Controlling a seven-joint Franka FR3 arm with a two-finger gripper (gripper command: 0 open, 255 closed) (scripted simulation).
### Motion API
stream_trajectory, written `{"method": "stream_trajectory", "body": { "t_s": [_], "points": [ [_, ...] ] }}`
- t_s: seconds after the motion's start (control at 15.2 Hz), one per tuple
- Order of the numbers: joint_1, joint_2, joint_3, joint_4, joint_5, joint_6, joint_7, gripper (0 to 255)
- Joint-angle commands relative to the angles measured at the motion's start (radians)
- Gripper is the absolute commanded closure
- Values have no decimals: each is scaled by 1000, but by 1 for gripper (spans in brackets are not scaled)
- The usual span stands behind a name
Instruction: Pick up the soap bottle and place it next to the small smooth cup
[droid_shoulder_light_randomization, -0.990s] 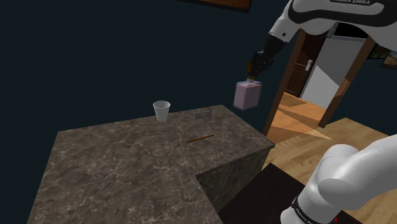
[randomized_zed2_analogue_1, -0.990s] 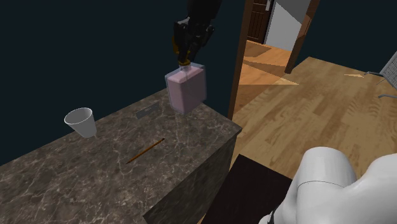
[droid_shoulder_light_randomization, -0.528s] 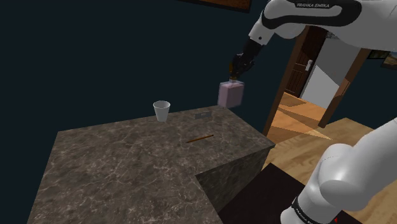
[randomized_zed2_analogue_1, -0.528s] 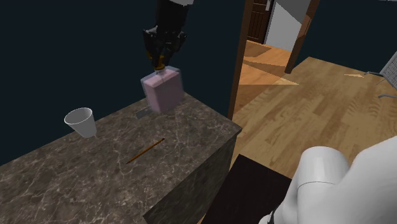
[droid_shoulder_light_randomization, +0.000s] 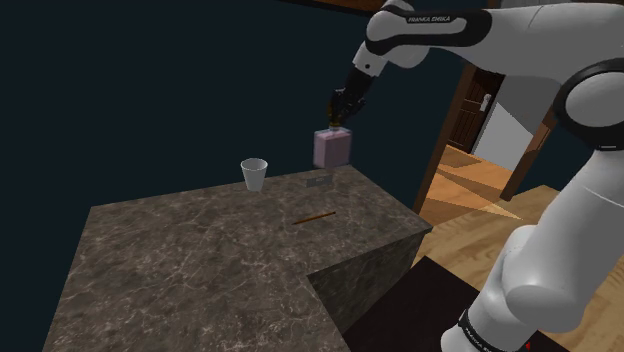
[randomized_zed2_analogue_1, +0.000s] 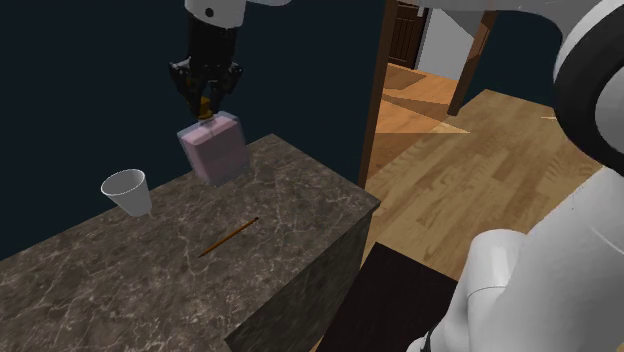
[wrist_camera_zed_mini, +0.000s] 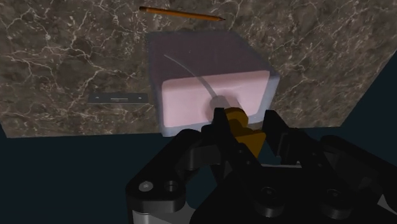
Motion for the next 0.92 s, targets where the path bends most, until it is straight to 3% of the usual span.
{"method": "stream_trajectory", "body": {
  "t_s": [0.0, 0.46, 0.73, 0.86],
  "points": [
    [8, 73, 4, 57, 20, 17, 6, 255],
    [13, 342, 24, 326, 83, 12, 34, 255],
    [-1, 537, 40, 567, 115, -31, 66, 255],
    [2, 530, 41, 531, 116, -2, 59, 255]
  ]
}}
